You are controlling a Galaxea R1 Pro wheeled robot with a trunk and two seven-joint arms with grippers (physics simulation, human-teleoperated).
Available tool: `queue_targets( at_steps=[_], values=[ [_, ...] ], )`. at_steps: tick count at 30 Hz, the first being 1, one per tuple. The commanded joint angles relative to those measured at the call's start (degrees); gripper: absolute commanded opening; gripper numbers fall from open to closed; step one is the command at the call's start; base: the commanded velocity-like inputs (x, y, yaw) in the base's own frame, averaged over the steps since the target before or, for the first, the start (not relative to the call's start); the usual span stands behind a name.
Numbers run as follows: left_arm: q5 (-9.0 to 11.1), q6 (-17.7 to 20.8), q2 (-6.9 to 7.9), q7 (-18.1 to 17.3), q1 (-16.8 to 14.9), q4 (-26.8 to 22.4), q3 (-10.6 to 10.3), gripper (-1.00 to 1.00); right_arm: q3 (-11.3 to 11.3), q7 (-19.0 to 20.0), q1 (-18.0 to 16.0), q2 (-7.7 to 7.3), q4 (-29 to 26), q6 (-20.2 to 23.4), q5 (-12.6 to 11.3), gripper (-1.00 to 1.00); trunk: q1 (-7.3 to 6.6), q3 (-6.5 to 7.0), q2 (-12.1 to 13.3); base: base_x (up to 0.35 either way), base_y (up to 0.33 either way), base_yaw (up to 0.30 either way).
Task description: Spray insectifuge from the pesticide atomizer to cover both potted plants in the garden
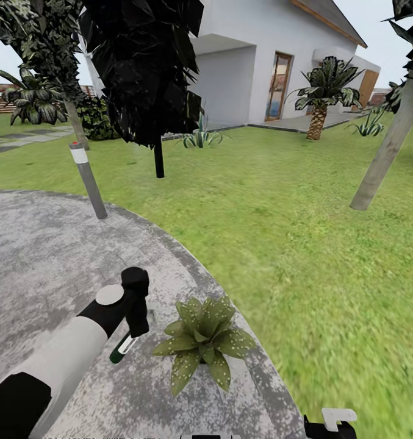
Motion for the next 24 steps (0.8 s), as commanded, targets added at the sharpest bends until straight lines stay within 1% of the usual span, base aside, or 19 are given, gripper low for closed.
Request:
queue_targets(
  at_steps=[1, 5, 7, 9, 13, 16, 18, 19, 20, 21, 24],
  values=[
    [-0.4, 0.6, -0.57, -0.5, -0.1, -0.1, -0.2, -1.0, 0.5, -0.1, 0.0, 0.01, 0.0, -0.2, -0.6, 1.0, -0.01, -0.05, 0.0, 0.0, 0.0, 0.213],
    [-0.4, 0.7, -2.08, -0.5, -0.1, 0.5, -0.1, -1.0, 0.5, -0.1, 0.0, 0.03, 0.0, -0.2, -0.6, 1.0, -0.01, -0.05, 0.0, 0.0, 0.0, 0.253],
    [-0.4, 0.7, -2.48, -0.5, -0.1, 0.6, -0.2, -1.0, 0.5, -0.1, 0.0, 0.01, 0.0, -0.2, -0.6, 1.0, -0.01, -0.05, 0.0, 0.0, 0.0, 0.143],
    [-0.4, 0.7, -2.72, -0.5, -0.5, 0.6, -0.2, -1.0, 0.5, -0.1, 0.0, -0.07, 0.0, -0.2, -0.6, 1.0, -0.01, -0.05, 0.0, 0.025, 0.0, 0.054],
    [-0.5, 0.9, -2.83, -0.5, -1.3, 0.5, -0.1, -1.0, 0.5, -0.1, 0.0, -0.28, 0.0, -0.3, -0.5, 1.0, -0.01, -0.05, 0.0, 0.254, 0.0, 0.008],
    [-0.5, 0.9, -2.84, -0.5, -1.4, 0.3, -0.2, -1.0, 0.5, -0.1, 0.0, -0.39, 0.1, -0.3, -0.5, 1.0, -0.01, -0.05, 0.0, 0.093, 0.0, 0.001],
    [-1.1, 0.9, -2.81, -0.5, -1.4, 0.1, -0.3, -1.0, 0.5, -0.1, 0.0, -0.41, 0.1, -0.3, -0.5, 1.0, -0.01, -0.05, 0.0, 0.014, 0.0, 0.0],
    [-1.7, 0.9, -2.82, -0.5, -1.4, 0.1, -0.3, -1.0, 0.5, -0.1, 0.0, -0.41, 0.1, -0.3, -0.5, 1.0, -0.01, -0.05, 0.0, 0.007, 0.0, 0.0],
    [-3.1, 0.8, -2.83, -0.5, -1.3, 0.2, -0.2, -1.0, 0.5, -0.1, 0.0, -0.41, 0.1, -0.3, -0.5, 1.0, -0.01, -0.05, 0.0, 0.003, 0.0, 0.0],
    [-4.1, 0.8, -2.84, -0.5, -1.1, 0.3, -0.2, -1.0, 0.5, -0.1, 0.0, -0.41, 0.1, -0.3, -0.5, 1.0, -0.01, -0.05, 0.0, 0.001, 0.0, 0.0],
    [-4.9, 0.9, -2.9, -0.5, -1.2, 0.3, -0.2, -1.0, 0.5, -0.1, 0.0, -0.41, 0.1, -0.3, -0.5, 1.0, -0.01, -0.05, 0.0, 0.004, 0.0, 0.0]
  ],
)
